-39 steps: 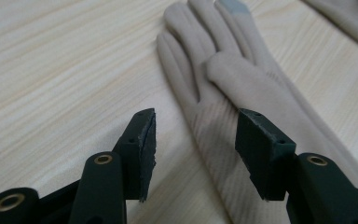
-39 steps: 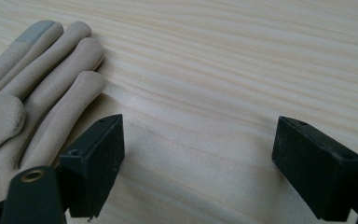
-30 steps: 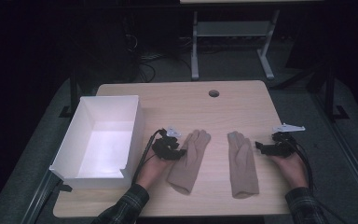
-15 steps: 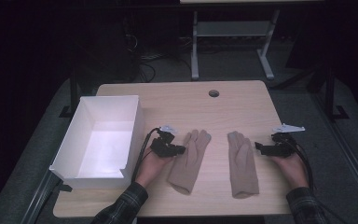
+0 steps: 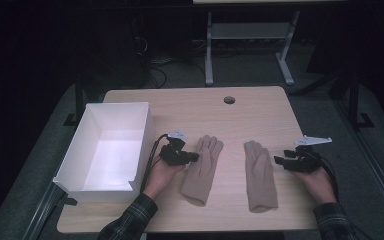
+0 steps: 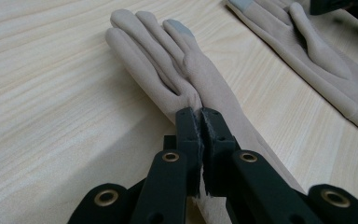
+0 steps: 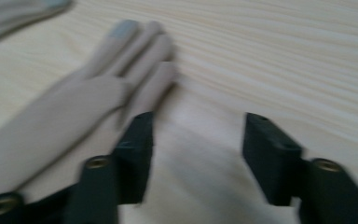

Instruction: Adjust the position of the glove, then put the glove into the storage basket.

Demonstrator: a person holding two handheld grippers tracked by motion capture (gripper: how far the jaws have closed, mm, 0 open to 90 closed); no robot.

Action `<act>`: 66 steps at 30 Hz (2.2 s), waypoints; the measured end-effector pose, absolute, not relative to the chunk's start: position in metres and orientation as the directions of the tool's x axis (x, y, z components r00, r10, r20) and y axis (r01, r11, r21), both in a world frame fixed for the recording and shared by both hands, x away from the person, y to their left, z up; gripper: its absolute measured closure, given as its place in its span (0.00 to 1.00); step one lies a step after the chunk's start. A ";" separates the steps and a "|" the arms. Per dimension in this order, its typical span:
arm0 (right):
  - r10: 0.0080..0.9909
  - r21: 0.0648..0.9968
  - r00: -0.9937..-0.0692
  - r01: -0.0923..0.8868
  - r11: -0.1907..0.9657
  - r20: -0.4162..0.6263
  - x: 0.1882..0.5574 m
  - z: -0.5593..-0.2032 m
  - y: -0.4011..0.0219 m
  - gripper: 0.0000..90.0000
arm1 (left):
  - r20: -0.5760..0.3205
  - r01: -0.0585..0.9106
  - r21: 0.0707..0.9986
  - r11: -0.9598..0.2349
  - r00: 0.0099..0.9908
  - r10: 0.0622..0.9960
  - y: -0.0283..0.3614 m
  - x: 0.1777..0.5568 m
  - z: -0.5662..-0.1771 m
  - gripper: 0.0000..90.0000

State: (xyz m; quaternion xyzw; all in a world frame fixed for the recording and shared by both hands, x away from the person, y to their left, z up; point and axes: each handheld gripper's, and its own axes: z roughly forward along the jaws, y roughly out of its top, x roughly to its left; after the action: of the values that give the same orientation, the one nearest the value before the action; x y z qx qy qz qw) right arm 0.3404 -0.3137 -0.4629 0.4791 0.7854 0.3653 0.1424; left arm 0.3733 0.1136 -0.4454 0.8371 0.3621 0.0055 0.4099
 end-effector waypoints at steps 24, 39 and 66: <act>0.708 0.655 -0.684 0.618 0.434 0.176 0.312 -0.464 -0.284 1.00 | -0.299 0.598 0.697 -0.395 0.743 0.598 0.113 0.371 -0.443 0.96; 0.644 0.666 -0.745 0.571 0.480 0.176 0.322 -0.466 -0.247 1.00 | -0.315 0.589 0.715 -0.376 0.752 0.579 0.103 0.380 -0.439 0.96; 0.598 0.682 -0.783 0.532 0.501 0.172 0.337 -0.467 -0.202 1.00 | -0.333 0.580 0.732 -0.358 0.763 0.555 0.088 0.397 -0.430 0.96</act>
State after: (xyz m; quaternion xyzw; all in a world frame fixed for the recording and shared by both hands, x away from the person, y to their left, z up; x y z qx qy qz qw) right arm 0.3368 -0.2019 -0.4673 0.3266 0.8653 0.3777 0.0434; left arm 0.3965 0.0878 -0.4296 0.8238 0.3442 -0.0140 0.4502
